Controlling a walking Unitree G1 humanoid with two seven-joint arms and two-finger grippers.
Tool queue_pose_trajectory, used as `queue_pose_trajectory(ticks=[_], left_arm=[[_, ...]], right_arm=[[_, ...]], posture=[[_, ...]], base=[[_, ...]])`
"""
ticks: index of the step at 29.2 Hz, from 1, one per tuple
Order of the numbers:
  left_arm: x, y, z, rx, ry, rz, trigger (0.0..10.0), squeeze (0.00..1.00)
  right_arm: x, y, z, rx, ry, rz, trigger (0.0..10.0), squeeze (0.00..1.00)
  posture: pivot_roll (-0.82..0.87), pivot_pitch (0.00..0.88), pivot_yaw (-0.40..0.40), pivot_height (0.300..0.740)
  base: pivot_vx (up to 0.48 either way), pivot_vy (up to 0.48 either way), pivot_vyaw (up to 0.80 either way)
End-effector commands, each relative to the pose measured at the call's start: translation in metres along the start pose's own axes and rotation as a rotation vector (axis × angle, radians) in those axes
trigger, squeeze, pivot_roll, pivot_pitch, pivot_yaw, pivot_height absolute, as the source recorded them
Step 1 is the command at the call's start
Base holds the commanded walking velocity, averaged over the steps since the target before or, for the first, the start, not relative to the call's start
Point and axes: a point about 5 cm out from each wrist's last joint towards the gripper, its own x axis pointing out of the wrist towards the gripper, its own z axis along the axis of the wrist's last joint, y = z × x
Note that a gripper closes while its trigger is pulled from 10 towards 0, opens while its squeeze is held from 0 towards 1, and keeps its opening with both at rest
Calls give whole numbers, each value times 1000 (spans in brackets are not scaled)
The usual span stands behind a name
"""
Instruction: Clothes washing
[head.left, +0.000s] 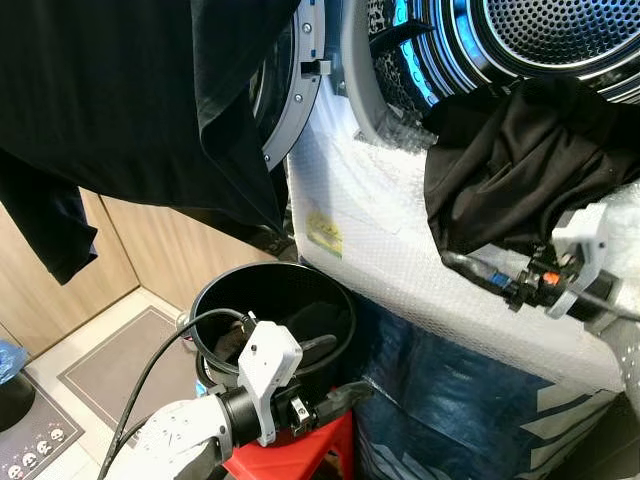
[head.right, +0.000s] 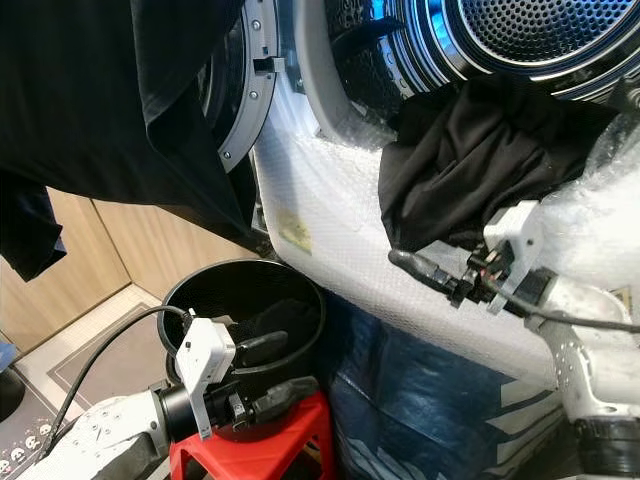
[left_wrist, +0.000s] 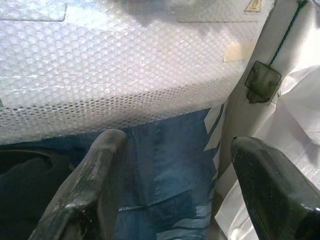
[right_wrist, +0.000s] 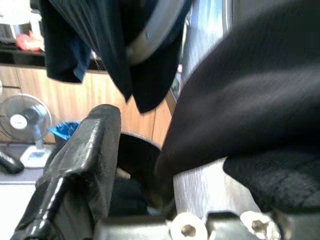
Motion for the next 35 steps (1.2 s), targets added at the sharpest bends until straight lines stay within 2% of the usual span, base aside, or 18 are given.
queue_pose_trajectory(ticks=[1,4,12,18,19,20,23,24,27,28,33,35], left_arm=[[1,1,1,2,2,-11,10000,0],[2,1,2,3,1,-12,10000,0],[3,0,2,3,-5,-6,10000,0],[3,0,1,0,-8,-2,10000,0],[4,0,1,1,-10,-1,10000,0],[4,0,1,1,-10,-1,10000,0],[6,0,1,-1,-15,1,10000,0],[6,-1,1,-2,-18,4,10000,0],[7,-1,0,-4,-20,5,10000,0],[7,-2,0,-7,-23,5,10000,0],[10,-2,-1,-13,-31,4,10000,0],[11,-3,-1,-13,-32,4,10000,0]], right_arm=[[1,-4,15,-6,-50,30,10000,0],[5,-5,24,0,-88,84,10000,0],[18,-22,56,-42,-139,87,10000,0],[29,-41,79,-97,-80,15,10000,0],[33,-48,81,-104,-16,-27,10000,0],[34,-49,81,-106,1,-37,10000,0],[38,-66,89,-154,124,-170,10000,0],[40,-75,94,-190,193,-272,10000,0],[40,-85,100,-246,297,-408,10000,0],[40,-92,106,-255,351,-535,10000,0],[34,-104,121,-293,395,-791,10000,0],[29,-109,131,-372,413,-919,10000,0]], posture=[[-9,36,25,740],[-9,36,23,740],[-5,38,12,740],[-11,41,7,740],[-14,41,3,740],[-14,41,3,740],[-23,42,-6,740],[-23,42,-6,740],[-35,44,-14,740],[-39,45,-16,740],[-52,47,-23,740],[-56,47,-23,740]], base=[[0,0,0],[0,0,0],[0,0,0],[0,0,0],[0,0,0],[0,0,0],[0,0,0],[0,0,0],[0,0,0],[0,0,0],[0,0,0],[0,0,0]])
